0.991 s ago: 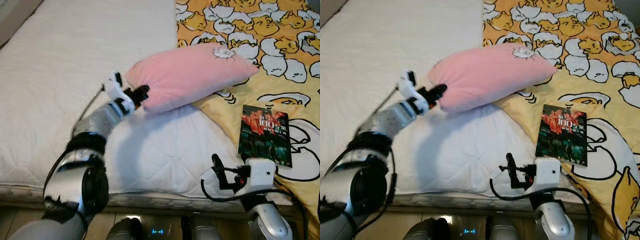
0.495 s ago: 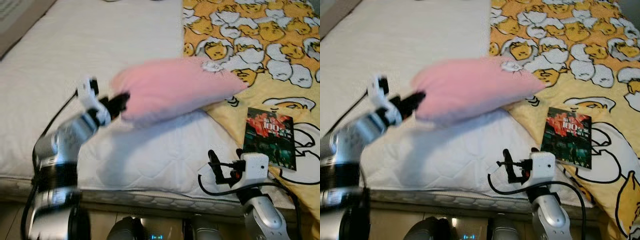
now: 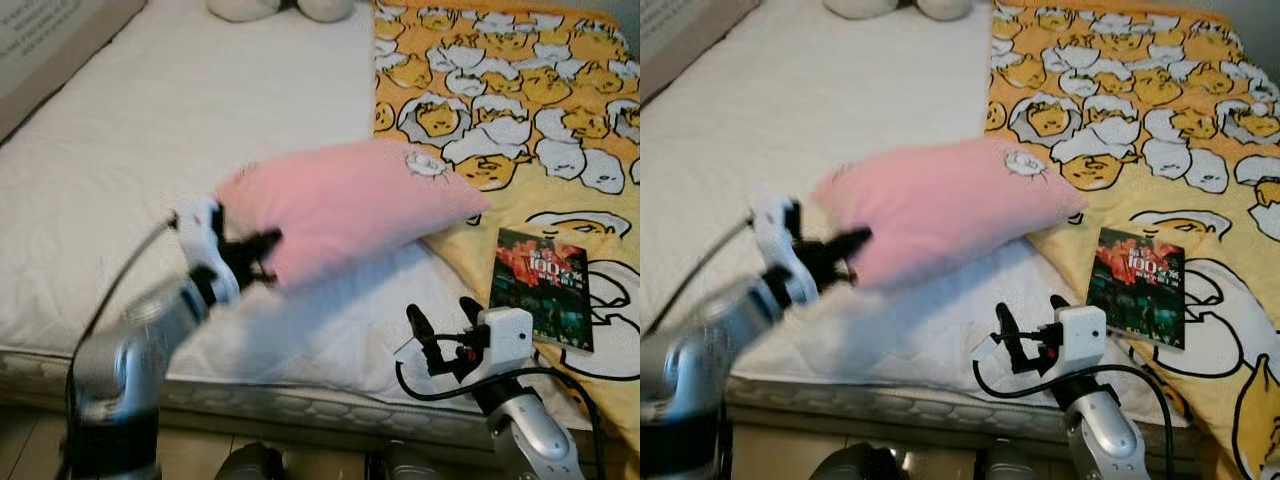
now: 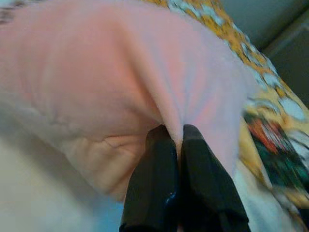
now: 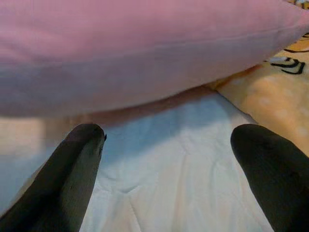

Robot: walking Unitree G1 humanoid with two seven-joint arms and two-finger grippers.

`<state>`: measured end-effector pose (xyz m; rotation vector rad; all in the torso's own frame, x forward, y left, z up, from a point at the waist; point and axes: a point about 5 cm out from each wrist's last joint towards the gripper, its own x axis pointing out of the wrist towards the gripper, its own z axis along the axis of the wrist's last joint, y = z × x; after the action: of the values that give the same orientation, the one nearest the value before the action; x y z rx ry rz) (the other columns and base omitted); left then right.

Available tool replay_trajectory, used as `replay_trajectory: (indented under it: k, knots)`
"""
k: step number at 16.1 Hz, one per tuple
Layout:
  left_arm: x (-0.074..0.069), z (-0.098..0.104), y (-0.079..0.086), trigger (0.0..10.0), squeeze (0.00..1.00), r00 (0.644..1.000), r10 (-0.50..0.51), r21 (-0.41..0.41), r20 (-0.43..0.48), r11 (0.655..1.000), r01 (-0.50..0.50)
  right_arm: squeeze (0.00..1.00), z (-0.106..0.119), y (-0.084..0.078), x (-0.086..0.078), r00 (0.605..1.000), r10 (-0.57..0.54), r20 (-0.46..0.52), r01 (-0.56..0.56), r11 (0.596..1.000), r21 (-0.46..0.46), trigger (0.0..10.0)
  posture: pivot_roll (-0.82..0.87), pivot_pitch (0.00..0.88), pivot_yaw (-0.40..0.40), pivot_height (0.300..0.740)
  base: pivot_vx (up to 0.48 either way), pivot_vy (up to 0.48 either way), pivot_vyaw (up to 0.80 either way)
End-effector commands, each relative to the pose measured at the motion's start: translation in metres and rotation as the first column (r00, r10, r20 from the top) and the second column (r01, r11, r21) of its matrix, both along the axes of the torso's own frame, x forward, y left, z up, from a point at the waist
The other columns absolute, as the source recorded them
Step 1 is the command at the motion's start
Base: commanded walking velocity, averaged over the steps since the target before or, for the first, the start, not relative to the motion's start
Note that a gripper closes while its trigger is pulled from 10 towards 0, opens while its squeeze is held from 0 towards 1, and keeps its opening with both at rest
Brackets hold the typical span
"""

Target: Clean up the room

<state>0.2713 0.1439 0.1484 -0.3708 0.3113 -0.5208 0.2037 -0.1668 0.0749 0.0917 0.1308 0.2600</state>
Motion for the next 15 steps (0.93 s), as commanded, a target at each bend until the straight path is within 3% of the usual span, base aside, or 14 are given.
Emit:
replay_trajectory:
  k: [1,3,6,8,10,11,12,13,14,15]
  knots:
    - [-0.012,0.010,-0.013,0.0,0.00,0.996,-0.085,-0.003,0.033,0.996,0.085,0.00,0.006,0.001,-0.001,1.000,0.024,0.016,-0.024,1.000,0.019,10.0,-0.08,0.067,0.018,0.731,0.000,0.000,0.00]
    - [-0.021,0.031,-0.035,0.0,0.00,0.974,-0.187,-0.091,0.129,0.976,0.200,0.00,0.005,0.003,0.000,0.998,0.054,0.014,-0.054,0.998,0.028,10.0,-0.08,0.058,0.013,0.731,0.000,0.000,0.00]
    - [-0.018,0.047,-0.053,0.0,0.00,0.968,-0.176,-0.191,0.178,0.959,0.209,0.00,0.006,0.006,0.003,0.997,0.077,0.014,-0.077,0.996,0.034,10.0,-0.08,0.052,0.008,0.731,0.000,0.000,0.00]
    - [-0.016,0.069,-0.083,0.0,0.00,0.943,-0.227,-0.288,0.243,0.911,0.294,0.00,0.005,0.008,0.003,0.995,0.096,0.009,-0.096,0.995,0.035,10.0,-0.08,0.046,0.005,0.731,0.000,0.000,0.00]
    - [-0.014,0.073,-0.088,0.0,0.00,0.932,-0.262,-0.298,0.250,0.895,0.331,0.00,0.005,0.009,0.003,0.995,0.099,0.009,-0.100,0.994,0.038,10.0,-0.09,0.049,0.005,0.731,0.000,0.000,0.00]
    - [-0.010,0.063,-0.091,4.5,0.00,0.930,-0.302,-0.180,0.210,0.923,0.341,0.00,0.004,0.008,0.001,0.995,0.101,0.003,-0.101,0.994,0.039,10.0,-0.09,0.049,0.006,0.731,0.000,0.000,0.00]
    - [-0.009,0.059,-0.091,10.0,0.00,0.935,-0.298,-0.153,0.191,0.932,0.328,0.00,0.004,0.009,0.001,0.995,0.102,0.001,-0.102,0.994,0.039,10.0,-0.09,0.051,0.005,0.731,0.000,0.000,0.00]
    - [-0.002,0.049,-0.086,10.0,0.00,0.954,-0.257,-0.080,0.157,0.959,0.271,0.00,0.003,0.009,0.000,0.995,0.103,-0.002,-0.103,0.994,0.041,10.0,-0.09,0.053,0.006,0.731,0.000,0.000,0.00]
    - [0.001,0.044,-0.082,10.0,1.00,0.963,-0.229,-0.070,0.145,0.968,0.241,0.00,0.003,0.010,0.000,0.995,0.104,-0.005,-0.103,0.994,0.044,10.0,-0.09,0.053,0.007,0.731,0.000,0.000,0.00]
    - [0.000,0.042,-0.081,10.0,1.00,0.961,-0.232,-0.065,0.153,0.968,0.244,0.00,0.002,0.011,-0.001,0.994,0.106,-0.009,-0.106,0.993,0.044,10.0,-0.09,0.056,0.006,0.731,0.000,0.000,0.00]
